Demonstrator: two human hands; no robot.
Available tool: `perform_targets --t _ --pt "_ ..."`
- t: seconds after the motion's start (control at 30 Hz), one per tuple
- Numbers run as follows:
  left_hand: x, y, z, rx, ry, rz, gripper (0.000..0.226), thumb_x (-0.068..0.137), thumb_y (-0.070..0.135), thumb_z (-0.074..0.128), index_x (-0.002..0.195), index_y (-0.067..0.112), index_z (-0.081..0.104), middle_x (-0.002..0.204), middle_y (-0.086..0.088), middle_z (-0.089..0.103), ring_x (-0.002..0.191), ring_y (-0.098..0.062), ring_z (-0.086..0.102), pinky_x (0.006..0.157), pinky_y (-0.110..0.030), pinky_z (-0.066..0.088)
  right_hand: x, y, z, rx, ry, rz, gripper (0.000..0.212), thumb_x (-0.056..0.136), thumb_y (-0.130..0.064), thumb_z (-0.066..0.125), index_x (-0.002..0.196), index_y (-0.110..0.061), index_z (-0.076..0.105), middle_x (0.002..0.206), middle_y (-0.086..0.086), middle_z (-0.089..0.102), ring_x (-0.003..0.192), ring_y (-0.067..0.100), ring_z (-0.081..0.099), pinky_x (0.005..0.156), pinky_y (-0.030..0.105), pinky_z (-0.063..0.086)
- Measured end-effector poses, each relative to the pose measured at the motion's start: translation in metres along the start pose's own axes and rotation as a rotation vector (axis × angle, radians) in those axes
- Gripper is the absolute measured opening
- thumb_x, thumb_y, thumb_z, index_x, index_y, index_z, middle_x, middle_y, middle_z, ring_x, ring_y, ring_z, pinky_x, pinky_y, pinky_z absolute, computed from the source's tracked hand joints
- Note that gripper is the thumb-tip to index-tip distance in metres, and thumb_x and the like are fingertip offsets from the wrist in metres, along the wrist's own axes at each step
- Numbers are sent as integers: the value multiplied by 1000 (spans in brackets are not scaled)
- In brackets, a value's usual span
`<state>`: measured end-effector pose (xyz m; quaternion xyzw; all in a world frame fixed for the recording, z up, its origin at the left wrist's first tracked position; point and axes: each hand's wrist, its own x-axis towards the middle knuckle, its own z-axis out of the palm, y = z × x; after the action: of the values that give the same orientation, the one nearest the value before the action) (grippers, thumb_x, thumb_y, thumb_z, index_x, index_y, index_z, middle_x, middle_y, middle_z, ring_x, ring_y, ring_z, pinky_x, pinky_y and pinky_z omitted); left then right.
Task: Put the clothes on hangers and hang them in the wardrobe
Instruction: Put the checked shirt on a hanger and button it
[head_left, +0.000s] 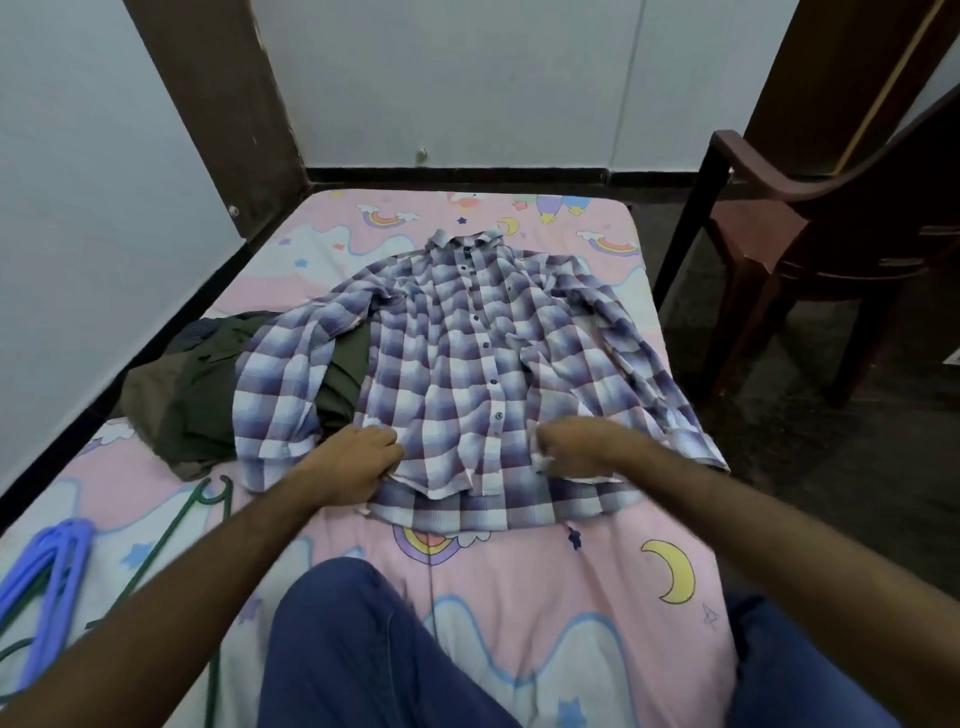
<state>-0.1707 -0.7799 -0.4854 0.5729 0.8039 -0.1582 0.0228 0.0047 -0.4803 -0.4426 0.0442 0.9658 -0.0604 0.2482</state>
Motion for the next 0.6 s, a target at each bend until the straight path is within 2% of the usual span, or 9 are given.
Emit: perform_targets --t 0.07,0.13,0.23,0.3,0.37,0.47,0.53,0.6 --pt "-8 3 10 123 -3 -76 40 62 21 71 98 23 56 97 1 55 82 -23 53 63 -37 40 17 -39 18 215 78 -54 54 94 -42 62 136 -11 49 137 10 57 118 29 58 93 40 47" --pt "-12 5 18 128 18 -129 54 56 24 78 106 23 58 104 -1 56 85 -25 56 65 -38 44 33 -64 41 204 121 1 63 94 -48 59 143 -14 39 146 10 48 125 34 55 97 47 47" --pt "-12 8 19 128 33 -158 56 62 20 82 113 23 59 109 -2 59 88 -26 61 68 -40 47 46 -79 65 13 308 71 45 99 -41 51 135 -15 44 135 9 51 115 33 56 88 46 50" --pt "-10 9 14 122 29 -140 48 79 11 71 124 21 55 119 -4 57 99 -28 61 78 -42 46 51 -79 68 -59 396 40 36 102 -32 47 132 -14 46 131 10 56 113 32 59 87 45 49" --pt "-10 5 14 123 5 -124 42 91 9 57 131 20 51 127 -5 53 109 -28 58 86 -41 43 53 -71 68 -131 397 -21 30 103 -25 45 130 -15 49 127 10 60 112 33 61 88 44 48" --pt "-18 -5 9 65 27 -88 31 90 11 59 120 21 57 114 -3 58 96 -23 59 75 -35 42 39 -48 60 -149 351 -96 21 94 -22 51 112 -21 61 115 5 66 105 31 64 88 40 46" --pt "-24 -8 3 -19 -13 -40 23 89 11 57 109 22 55 105 0 57 89 -20 56 67 -31 38 25 -32 54 -140 353 -142 13 87 -19 52 95 -21 63 101 4 69 95 29 65 82 37 48" --pt "-28 -5 -6 -42 -48 13 19 90 11 56 104 23 52 102 2 54 87 -18 55 66 -34 42 15 -21 53 -162 377 -208 9 87 -20 54 89 -20 63 92 4 70 89 28 64 74 34 42"
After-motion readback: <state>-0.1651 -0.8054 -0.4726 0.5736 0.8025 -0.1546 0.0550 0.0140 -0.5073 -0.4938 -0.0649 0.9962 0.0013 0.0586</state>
